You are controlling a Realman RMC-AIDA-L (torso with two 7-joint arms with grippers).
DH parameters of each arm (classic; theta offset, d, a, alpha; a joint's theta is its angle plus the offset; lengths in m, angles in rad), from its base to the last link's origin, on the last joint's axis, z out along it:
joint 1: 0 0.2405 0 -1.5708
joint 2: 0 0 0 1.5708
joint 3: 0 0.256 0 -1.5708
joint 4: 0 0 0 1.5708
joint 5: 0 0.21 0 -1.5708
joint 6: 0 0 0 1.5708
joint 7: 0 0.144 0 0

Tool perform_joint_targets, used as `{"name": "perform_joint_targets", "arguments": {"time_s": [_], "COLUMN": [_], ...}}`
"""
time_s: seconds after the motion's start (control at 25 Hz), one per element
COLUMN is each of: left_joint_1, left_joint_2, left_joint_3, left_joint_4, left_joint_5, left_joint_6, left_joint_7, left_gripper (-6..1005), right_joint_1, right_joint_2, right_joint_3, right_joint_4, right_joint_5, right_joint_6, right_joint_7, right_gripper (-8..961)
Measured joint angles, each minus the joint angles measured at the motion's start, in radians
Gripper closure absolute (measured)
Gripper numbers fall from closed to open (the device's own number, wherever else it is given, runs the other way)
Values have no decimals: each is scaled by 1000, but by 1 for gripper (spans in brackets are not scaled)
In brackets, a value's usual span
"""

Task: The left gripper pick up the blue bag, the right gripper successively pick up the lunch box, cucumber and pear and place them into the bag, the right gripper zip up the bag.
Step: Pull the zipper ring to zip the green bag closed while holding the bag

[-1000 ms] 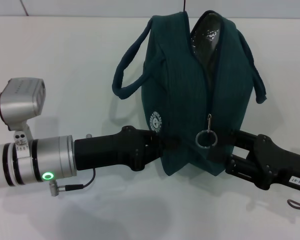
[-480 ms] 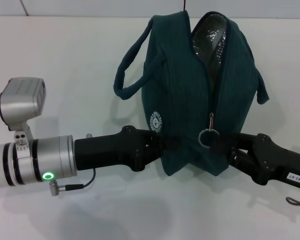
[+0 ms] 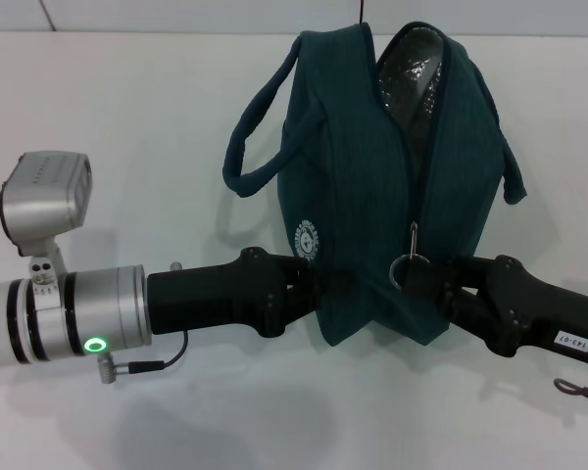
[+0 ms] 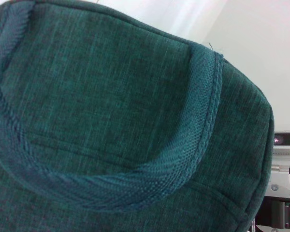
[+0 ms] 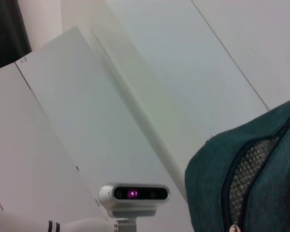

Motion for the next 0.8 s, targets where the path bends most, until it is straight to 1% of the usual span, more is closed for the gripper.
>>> {"name": "perform_joint_targets", "arguments": {"time_s": [0.32,0.56,0.76,0.8], "left_joint_1": [0,-3,-3,-3], "left_joint_2": [1,2,2,2], "left_joint_3": [0,0,-4,-5], "left_joint_4": [0,0,0,0], "left_joint_5": [-3,-4,-7,-7], "left_joint_6": [0,-2,-6,-7], "left_joint_7": [0,0,0,0], "left_gripper": [942,942,942,942], "right_joint_1": [2,2,-4,-9], "right_joint_2": [0,0,-2,-4], "right_joint_3": [0,0,1,3], "right_joint_4": [0,1,1,1], "right_joint_5": [-2,-2,-2,-2], "right_joint_6": [18,28,21,14], "right_joint_7": [-1,-3,-4,-6], "right_gripper": [737,838,948,948]}}
